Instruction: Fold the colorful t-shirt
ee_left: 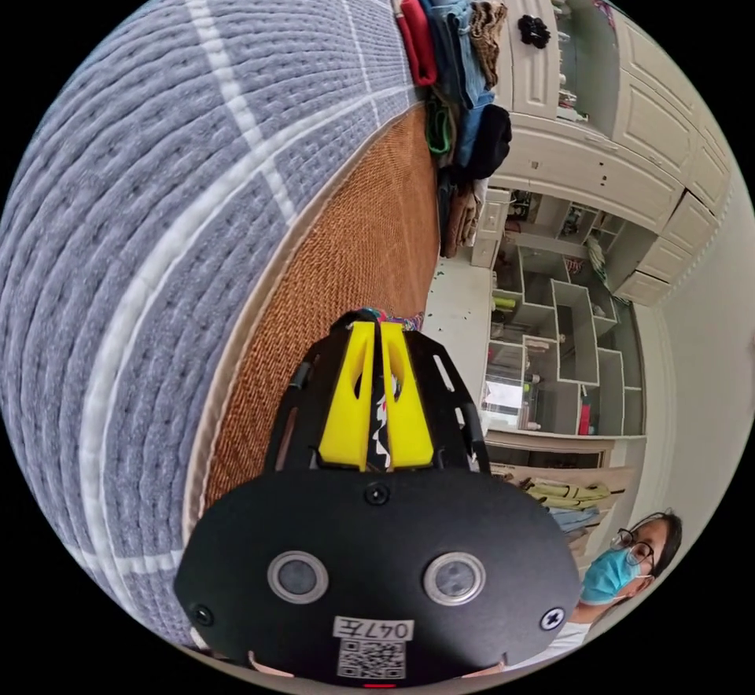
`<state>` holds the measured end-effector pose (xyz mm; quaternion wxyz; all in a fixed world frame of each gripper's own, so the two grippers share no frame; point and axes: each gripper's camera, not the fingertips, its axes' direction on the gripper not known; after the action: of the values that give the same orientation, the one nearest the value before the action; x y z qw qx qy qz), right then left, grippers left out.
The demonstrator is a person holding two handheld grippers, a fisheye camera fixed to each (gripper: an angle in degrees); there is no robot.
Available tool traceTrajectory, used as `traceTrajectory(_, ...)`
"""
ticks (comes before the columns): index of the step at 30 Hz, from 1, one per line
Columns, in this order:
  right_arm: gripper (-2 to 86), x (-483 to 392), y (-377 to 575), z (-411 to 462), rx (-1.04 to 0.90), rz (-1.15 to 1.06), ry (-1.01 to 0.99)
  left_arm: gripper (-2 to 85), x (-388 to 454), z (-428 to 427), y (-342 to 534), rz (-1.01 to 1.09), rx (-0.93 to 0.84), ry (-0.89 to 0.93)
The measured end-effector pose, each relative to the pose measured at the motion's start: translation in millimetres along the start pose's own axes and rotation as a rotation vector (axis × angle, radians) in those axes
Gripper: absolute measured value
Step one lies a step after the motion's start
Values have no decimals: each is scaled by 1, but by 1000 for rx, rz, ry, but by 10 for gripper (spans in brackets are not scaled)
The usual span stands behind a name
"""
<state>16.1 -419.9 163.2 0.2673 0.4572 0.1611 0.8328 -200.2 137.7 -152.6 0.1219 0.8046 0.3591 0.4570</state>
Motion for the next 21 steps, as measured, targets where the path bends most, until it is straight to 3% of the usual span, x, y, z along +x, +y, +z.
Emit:
traceTrajectory(3, 22, -45, 35, -21, 154, -155, -37, -10, 2, -3, -2, -28, -3, 7)
traceTrajectory(8, 70, -154, 68, 36, 17, -572, 55, -9, 18, -9, -9, -37, -12, -16)
traceTrajectory(14, 8, -206, 64, 104, -100, -727, 239, -9, 36, -26, -14, -55, -2, 18)
traceTrajectory(21, -8, -207, 58, 16, -48, -742, 235, -10, 79, -34, -31, -21, -42, 39)
